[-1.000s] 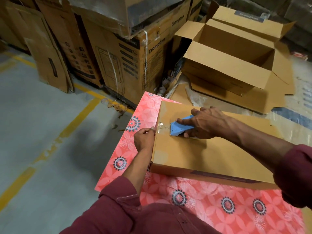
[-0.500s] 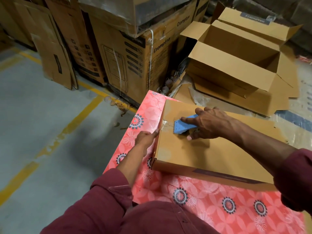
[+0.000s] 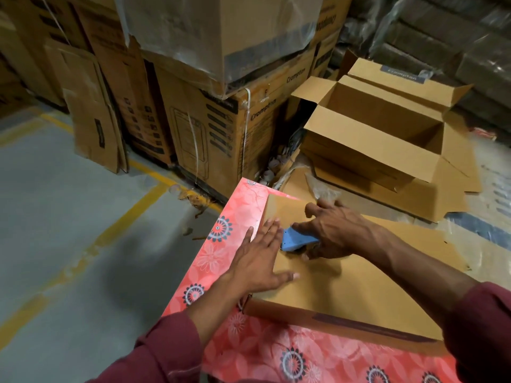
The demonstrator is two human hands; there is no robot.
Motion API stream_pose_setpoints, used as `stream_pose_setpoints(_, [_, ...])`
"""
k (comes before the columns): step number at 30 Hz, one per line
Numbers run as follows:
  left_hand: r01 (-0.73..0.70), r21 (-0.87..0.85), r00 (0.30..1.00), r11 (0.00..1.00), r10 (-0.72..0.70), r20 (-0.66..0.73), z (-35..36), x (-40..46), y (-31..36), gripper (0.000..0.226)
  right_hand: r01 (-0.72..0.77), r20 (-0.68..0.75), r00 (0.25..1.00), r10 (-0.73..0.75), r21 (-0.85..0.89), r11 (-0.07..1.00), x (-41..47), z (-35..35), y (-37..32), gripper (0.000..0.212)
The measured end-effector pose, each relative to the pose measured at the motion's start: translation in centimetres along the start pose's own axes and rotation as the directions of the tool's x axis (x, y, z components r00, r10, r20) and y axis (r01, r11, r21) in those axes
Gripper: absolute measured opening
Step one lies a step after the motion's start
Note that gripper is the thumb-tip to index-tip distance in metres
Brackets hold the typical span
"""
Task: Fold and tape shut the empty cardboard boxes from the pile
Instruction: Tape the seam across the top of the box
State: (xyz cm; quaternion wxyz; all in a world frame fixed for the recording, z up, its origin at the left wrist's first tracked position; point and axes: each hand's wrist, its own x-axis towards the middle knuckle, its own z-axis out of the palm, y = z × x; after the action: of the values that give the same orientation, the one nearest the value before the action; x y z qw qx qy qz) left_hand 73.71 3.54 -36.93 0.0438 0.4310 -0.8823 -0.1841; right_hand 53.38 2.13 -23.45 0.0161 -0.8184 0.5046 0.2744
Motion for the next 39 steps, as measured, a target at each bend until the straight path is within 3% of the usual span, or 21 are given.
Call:
stream_pose_setpoints(3, [0.017,0.05,0.999,0.999,-0.018,0.03,0.3,-0.2,0.0,0.121,0.128,0.012,0.992,-0.129,0.038,0.991,0.4,-0.7,-0.8,0.053])
stream_pose_setpoints(6, [0.026,0.079,0.998,0.997,-0.03,0.048,0.4,-0.3,-0.2,0.122,0.131,0.059,0.989,-0.134,0.04,0.991,0.4,-0.4,-1.5,0.04])
stream_pose_setpoints(16, [0.012,0.072,0.996,0.997,-0.018,0.085,0.0,-0.4,0.1,0.122,-0.013,0.211,0.978,0.003,0.045,0.999,-2.9,0.4,2.1,0.041])
stream_pose_setpoints(22, [-0.005,0.303,0.988,0.953,-0.042,0.147,-0.6,0.4,2.2,0.126,-0.009,0.148,0.989,-0.006,0.102,0.995,-3.3,0.9,2.1,0.039])
stream_pose_setpoints(25, [-0.11,0.244,0.975,0.963,0.057,0.212,0.7,1.1,6.3,0.131,0.019,0.092,0.995,-0.029,0.1,0.995,-3.5,1.5,2.4,0.04])
stream_pose_setpoints(28, [-0.093,0.189,0.986,0.978,0.063,0.157,1.6,1.3,7.9,0.132,0.048,0.085,0.995,-0.056,0.094,0.994,-4.2,2.0,3.2,0.05])
stream_pose_setpoints(35, [-0.173,0.223,0.985,0.959,0.162,0.065,-0.8,-2.7,0.4,0.118,0.23,-0.112,0.97,-0.215,0.144,0.962,-4.8,-1.3,1.0,0.06])
stream_pose_setpoints(39, [-0.211,0.294,0.977,0.932,0.189,0.1,-1.6,-3.5,-1.8,0.118,0.191,-0.084,0.98,-0.179,0.165,0.968,-2.0,-1.1,-1.7,0.051])
